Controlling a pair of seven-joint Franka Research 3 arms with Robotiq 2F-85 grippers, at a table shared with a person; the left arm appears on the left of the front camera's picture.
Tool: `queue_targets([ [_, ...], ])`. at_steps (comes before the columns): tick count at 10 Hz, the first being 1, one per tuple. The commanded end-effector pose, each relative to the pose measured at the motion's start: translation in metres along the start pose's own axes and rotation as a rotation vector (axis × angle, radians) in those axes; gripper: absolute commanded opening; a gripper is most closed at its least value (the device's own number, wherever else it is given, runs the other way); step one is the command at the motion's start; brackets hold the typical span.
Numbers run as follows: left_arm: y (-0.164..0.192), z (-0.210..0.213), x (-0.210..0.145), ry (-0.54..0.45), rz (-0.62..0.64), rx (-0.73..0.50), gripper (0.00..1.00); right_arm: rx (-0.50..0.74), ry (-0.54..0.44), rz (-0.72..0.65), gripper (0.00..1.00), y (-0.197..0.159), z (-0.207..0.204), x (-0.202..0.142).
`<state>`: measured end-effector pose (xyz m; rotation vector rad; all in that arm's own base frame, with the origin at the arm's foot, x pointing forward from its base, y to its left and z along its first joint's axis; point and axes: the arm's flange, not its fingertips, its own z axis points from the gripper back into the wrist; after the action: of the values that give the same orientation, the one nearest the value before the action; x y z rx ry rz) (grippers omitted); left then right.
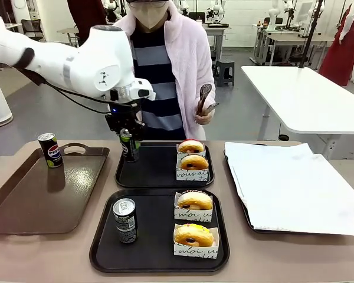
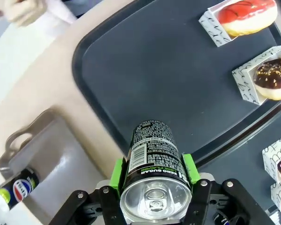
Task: Set up donuts and drinks on trays.
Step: Pick up one Pepsi coke from the Handle tray and place it on the Flat Tray without a Pepsi coke.
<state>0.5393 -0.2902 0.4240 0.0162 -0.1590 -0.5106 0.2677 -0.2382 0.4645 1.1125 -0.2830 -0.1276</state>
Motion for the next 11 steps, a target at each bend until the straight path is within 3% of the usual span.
queue_targets([
  [1,-0.002,-0.016,0.006,-0.015,-0.059,-0.018,0.58,0.02,-0.009,0.019,1.0,0.0,0.001,0.001],
  [6,-0.008,-0.041,0.006,0.006,-0.127,-0.082,0.58,0.02,-0.009,0.019,1.0,0.0,0.001,0.001],
  [7,-0.009,-0.039,0.005,0.0,-0.137,-0.085,1.0,0.02,-0.009,0.019,1.0,0.0,0.001,0.001],
  [11,-0.011,-0.038,0.004,0.009,-0.154,-0.1,1.0,0.02,-0.009,0.019,1.0,0.0,0.001,0.001],
])
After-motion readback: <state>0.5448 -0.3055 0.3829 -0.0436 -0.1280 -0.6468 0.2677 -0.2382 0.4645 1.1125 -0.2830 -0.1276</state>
